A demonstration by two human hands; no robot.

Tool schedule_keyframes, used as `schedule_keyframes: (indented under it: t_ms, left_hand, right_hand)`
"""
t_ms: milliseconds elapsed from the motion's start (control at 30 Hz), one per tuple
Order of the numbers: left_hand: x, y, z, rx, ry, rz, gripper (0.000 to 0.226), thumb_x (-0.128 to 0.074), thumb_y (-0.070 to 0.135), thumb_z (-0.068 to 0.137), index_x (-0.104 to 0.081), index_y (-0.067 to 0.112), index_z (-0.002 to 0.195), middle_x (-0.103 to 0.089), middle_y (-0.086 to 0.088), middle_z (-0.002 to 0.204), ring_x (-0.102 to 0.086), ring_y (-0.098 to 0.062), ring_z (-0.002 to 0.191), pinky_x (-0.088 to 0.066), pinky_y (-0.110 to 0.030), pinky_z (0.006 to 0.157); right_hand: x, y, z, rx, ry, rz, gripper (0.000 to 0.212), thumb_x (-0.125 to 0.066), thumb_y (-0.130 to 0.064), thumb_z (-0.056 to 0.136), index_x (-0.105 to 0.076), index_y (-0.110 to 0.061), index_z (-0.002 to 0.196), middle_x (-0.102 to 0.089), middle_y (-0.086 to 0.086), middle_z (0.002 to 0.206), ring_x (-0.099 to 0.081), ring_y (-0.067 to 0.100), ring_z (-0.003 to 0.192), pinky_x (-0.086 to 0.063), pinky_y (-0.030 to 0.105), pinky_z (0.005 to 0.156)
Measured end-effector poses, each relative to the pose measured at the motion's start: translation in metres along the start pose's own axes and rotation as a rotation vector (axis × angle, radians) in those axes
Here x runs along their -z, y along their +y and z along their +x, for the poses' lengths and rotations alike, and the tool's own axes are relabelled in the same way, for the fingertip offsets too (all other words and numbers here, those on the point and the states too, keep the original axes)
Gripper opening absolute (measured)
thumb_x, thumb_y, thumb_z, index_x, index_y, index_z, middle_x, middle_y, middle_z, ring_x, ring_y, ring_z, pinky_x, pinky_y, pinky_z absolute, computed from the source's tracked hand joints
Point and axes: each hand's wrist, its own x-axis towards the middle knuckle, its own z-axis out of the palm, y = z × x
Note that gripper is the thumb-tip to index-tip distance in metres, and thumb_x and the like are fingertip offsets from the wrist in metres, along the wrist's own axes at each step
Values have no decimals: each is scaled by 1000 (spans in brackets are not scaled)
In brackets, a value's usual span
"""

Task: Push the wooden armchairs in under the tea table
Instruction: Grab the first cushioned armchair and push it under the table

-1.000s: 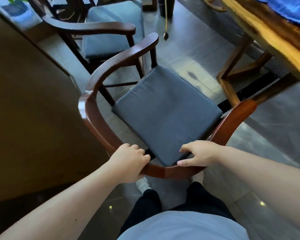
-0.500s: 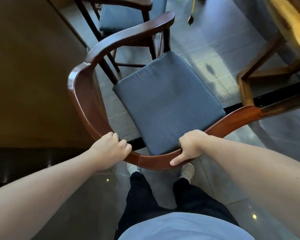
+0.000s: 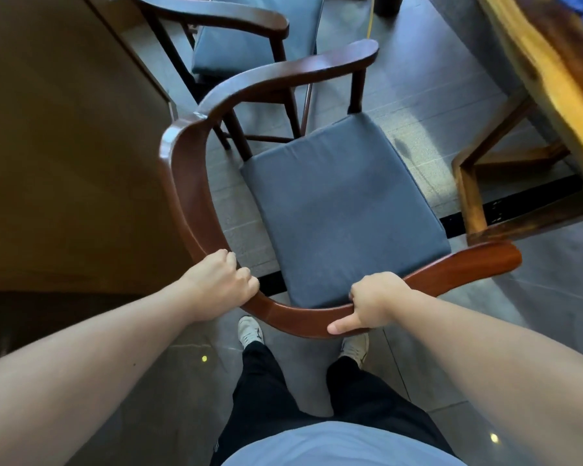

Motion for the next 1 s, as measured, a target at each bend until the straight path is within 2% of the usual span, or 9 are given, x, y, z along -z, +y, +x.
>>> schedule_keyframes:
  t_ms: [100, 300, 400, 567, 700, 800, 867, 933, 1000]
  left_hand:
    - [11, 5, 24, -29, 22, 35, 6, -48, 8, 84, -54, 9, 81, -62, -10, 68, -53, -29, 55, -47, -37, 57]
    - [36, 17, 63, -54, 16, 30, 11, -43, 10, 88, -51, 9, 81, -61, -9, 69, -53, -29, 57, -46, -36, 57]
    - [46, 25, 77, -52, -5, 19, 12, -41, 11, 90, -51, 8, 84, -61, -9, 72, -55, -30, 60, -46, -37, 59]
    - [53, 28, 81, -56, -47, 23, 9, -47, 16, 93, -51, 9, 97, -62, -8, 84, -57, -31, 69, -48, -40, 65]
    - [52, 24, 77, -63, -10, 22, 25, -52, 18, 90, -45, 10, 112, -62, -9, 93, -57, -30, 79, -48, -40, 71]
    - [50, 3, 65, -87, 81, 5, 37, -55, 20, 84, -43, 12, 118, -62, -8, 96, -56, -31, 86, -46, -42, 78]
    - [46, -22, 55, -101, 158, -16, 37, -52, 21, 83, -46, 13, 119, -64, -8, 102, -56, -32, 94, -43, -46, 89]
    - [38, -53, 47, -118, 245, -35, 34, -50, 22, 84, -52, 14, 117, -65, -8, 107, -56, -33, 101, -37, -50, 101]
    - [29, -80, 44, -139, 325, -48, 32, -54, 25, 86, -55, 14, 116, -65, -9, 110, -55, -34, 108, -32, -52, 105]
  right_hand:
    - [-7, 20, -12, -47, 16, 20, 106, -10, -108, 32, -58, -22, 72, -55, -5, 66, -58, 25, 72, -47, 36, 65]
    - [-14, 62, -34, -96, 12, 43, 105, -14, -107, 33, -59, -23, 74, -58, -8, 70, -59, 23, 74, -43, 34, 63]
    - [-12, 78, -44, -108, -22, 59, 101, -15, -107, 34, -54, -24, 75, -54, -10, 70, -53, 22, 73, -40, 34, 62]
    - [-8, 83, -52, -101, -53, 74, 98, -17, -106, 40, -53, -24, 79, -50, -12, 67, -52, 21, 72, -41, 34, 61]
    - [2, 76, -56, -115, -88, 125, 90, -28, -101, 52, -58, -25, 89, -61, -8, 83, -57, 20, 79, -49, 36, 70]
    - [8, 55, -61, -126, -13, 225, 93, -31, -98, 55, -57, -29, 111, -64, -7, 107, -59, 21, 97, -49, 39, 83]
    - [14, 29, -58, -133, 83, 311, 96, -33, -96, 58, -51, -30, 124, -60, -6, 122, -56, 21, 111, -46, 40, 90]
    - [25, -4, -48, -134, 203, 413, 92, -38, -92, 63, -47, -29, 129, -57, -6, 128, -54, 20, 116, -45, 40, 94]
    - [41, -34, -34, -145, 319, 508, 87, -44, -88, 66, -47, -29, 130, -55, -7, 129, -53, 17, 115, -45, 37, 93]
